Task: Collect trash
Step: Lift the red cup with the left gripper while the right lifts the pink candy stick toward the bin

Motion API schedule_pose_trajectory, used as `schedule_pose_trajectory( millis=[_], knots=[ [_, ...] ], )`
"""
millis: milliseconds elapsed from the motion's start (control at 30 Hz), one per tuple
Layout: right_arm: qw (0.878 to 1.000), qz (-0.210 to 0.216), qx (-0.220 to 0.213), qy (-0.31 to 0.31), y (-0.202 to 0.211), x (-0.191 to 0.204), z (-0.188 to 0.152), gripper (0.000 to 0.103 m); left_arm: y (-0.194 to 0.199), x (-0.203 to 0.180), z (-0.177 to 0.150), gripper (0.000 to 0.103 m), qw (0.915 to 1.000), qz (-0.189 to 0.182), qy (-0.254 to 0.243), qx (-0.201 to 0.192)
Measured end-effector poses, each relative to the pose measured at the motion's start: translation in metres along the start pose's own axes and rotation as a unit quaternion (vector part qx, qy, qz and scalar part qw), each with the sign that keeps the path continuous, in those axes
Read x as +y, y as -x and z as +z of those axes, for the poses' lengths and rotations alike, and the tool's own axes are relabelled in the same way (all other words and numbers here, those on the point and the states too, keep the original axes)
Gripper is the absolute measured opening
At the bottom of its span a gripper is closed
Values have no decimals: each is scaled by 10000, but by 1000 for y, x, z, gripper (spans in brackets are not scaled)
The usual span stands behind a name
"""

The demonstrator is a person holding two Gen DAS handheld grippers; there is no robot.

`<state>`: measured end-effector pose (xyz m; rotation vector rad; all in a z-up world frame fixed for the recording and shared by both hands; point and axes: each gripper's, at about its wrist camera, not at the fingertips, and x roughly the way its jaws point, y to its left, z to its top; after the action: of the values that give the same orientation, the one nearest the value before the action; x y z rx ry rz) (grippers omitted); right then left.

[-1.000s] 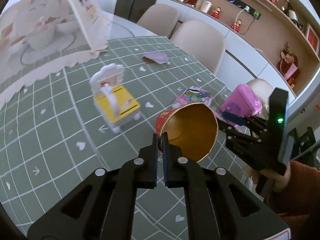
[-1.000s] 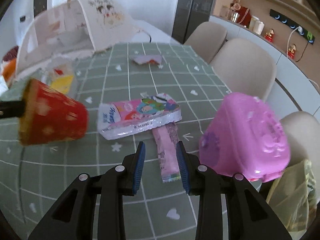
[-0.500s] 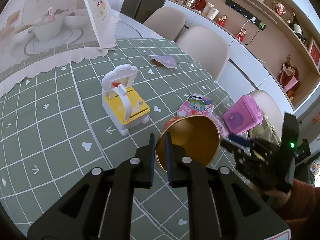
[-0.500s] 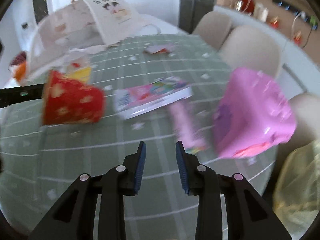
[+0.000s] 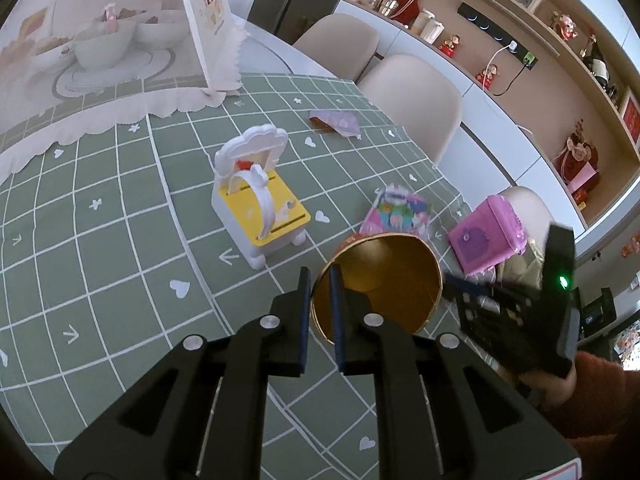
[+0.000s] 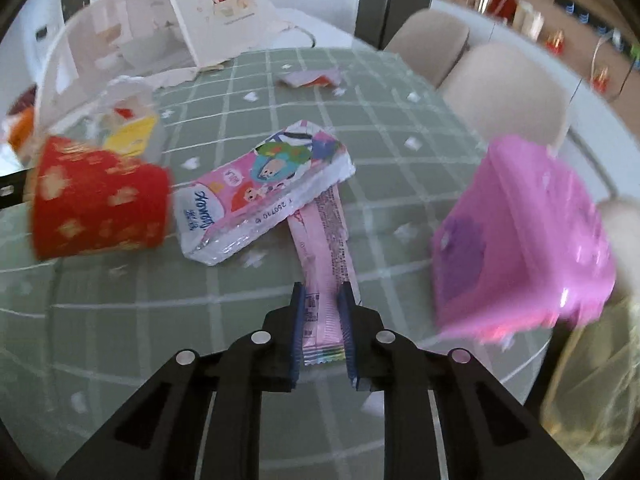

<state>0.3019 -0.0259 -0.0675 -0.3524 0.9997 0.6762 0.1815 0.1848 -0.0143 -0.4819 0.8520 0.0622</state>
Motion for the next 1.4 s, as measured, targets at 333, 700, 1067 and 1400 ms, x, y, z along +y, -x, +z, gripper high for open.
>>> schedule_pose_trajectory(
  millis=[333, 700, 1067, 1400],
  knots=[
    [9961, 859, -135, -117, 21, 7, -13, 39, 2, 1, 1, 9, 10000, -53, 13, -50],
    [9963, 761, -21, -386, -10, 3, 12, 39, 6, -3, 1, 4, 9999, 50, -109, -93],
    [9976, 630, 12, -291, 25, -7, 1, 18, 0, -11, 9, 3, 9997, 186, -176, 38],
    [9965, 566, -363, -490, 59, -21, -19, 18, -29, -20, 27, 15, 9989, 288, -45, 353]
  ],
)
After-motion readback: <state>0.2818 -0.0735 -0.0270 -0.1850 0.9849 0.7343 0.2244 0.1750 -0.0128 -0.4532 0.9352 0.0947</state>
